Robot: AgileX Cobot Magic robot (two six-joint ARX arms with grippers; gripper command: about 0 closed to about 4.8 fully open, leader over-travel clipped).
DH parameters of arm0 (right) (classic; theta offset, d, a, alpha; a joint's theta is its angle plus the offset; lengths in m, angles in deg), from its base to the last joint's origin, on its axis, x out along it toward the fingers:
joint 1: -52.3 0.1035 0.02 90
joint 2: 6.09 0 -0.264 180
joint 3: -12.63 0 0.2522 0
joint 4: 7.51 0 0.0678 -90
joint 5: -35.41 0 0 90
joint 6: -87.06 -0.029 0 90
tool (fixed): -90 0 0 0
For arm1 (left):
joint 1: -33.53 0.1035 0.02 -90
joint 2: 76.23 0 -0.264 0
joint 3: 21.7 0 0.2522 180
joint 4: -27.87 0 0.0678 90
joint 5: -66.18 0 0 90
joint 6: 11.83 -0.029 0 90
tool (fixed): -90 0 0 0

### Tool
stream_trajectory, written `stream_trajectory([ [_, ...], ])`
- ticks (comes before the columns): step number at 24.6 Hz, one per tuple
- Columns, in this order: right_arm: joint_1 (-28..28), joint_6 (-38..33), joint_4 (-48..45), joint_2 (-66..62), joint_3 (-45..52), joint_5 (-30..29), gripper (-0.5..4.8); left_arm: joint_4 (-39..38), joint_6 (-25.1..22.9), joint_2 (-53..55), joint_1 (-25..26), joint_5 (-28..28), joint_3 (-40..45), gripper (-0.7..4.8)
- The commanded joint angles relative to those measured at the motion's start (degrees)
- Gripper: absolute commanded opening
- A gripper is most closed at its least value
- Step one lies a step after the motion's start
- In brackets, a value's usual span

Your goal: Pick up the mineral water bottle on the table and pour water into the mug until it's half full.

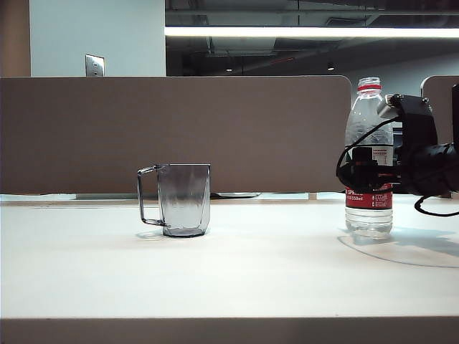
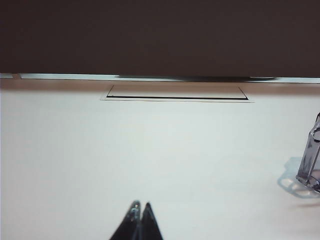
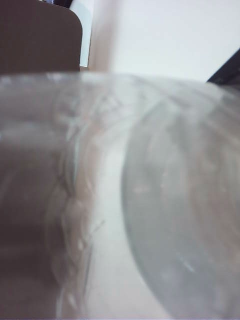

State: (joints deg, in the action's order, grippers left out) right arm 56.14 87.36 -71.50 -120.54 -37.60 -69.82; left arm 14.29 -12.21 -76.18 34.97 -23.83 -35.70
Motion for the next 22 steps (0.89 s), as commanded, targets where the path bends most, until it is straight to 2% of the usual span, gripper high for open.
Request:
stream_trajectory([
  [1, 0.11, -0.28, -1.79, 0.22, -0.20, 0.02, 4.79, 0.59, -0.02, 0.00, 0.04, 0.22, -0.17, -0.05],
  [11, 0.11, -0.33, -1.79, 0.22, -0.20, -0.15, 4.79, 0.59, -0.02, 0.00, 0.04, 0.22, -0.17, -0.05],
  [14, 0.11, -0.33, -1.79, 0.22, -0.20, -0.13, 4.12, 0.59, -0.02, 0.00, 0.04, 0.22, -0.17, -0.05],
  [18, 0.11, -0.33, -1.79, 0.22, -0.20, -0.13, 4.03, 0.59, -0.02, 0.00, 0.04, 0.22, -0.17, -0.05],
  [20, 0.11, -0.33, -1.79, 0.22, -0.20, -0.15, 3.65, 0.59, -0.02, 0.00, 0.04, 0.22, -0.17, -0.05],
  [22, 0.11, -0.33, -1.79, 0.22, -0.20, -0.15, 3.52, 0.59, -0.02, 0.00, 0.02, 0.22, -0.17, -0.05],
])
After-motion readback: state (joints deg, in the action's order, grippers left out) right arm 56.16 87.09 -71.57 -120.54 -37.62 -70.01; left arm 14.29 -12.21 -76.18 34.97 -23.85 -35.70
